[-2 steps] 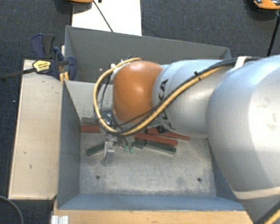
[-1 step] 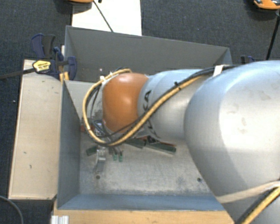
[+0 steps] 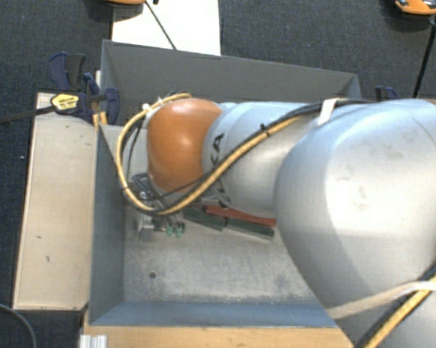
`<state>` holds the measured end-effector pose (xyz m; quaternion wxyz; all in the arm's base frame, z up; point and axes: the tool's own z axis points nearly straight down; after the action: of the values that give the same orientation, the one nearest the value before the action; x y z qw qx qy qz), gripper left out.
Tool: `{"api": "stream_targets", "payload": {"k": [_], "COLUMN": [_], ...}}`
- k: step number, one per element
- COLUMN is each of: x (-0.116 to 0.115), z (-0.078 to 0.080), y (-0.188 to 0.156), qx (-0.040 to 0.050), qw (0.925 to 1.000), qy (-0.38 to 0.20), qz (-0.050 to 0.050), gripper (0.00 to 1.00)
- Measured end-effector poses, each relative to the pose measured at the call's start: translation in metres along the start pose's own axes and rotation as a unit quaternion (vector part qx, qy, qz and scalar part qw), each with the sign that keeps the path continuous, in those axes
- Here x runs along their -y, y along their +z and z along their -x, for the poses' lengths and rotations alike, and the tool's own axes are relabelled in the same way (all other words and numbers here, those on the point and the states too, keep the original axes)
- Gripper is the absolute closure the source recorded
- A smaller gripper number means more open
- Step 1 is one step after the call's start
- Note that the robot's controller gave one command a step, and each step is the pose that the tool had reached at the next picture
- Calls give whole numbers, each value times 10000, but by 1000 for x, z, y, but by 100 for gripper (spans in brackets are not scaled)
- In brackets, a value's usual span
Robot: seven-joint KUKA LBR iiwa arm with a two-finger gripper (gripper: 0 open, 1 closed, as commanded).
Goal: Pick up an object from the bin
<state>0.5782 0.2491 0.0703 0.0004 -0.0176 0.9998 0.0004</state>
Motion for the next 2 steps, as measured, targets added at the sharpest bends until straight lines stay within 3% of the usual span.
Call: {"api": "stream_targets", "payload": {"k": [2], "x": [0], "z": [0], "y": [0], "qx": [-1], "qw": [10000], "qy": [34], "qz": [2], "gripper": [100]}}
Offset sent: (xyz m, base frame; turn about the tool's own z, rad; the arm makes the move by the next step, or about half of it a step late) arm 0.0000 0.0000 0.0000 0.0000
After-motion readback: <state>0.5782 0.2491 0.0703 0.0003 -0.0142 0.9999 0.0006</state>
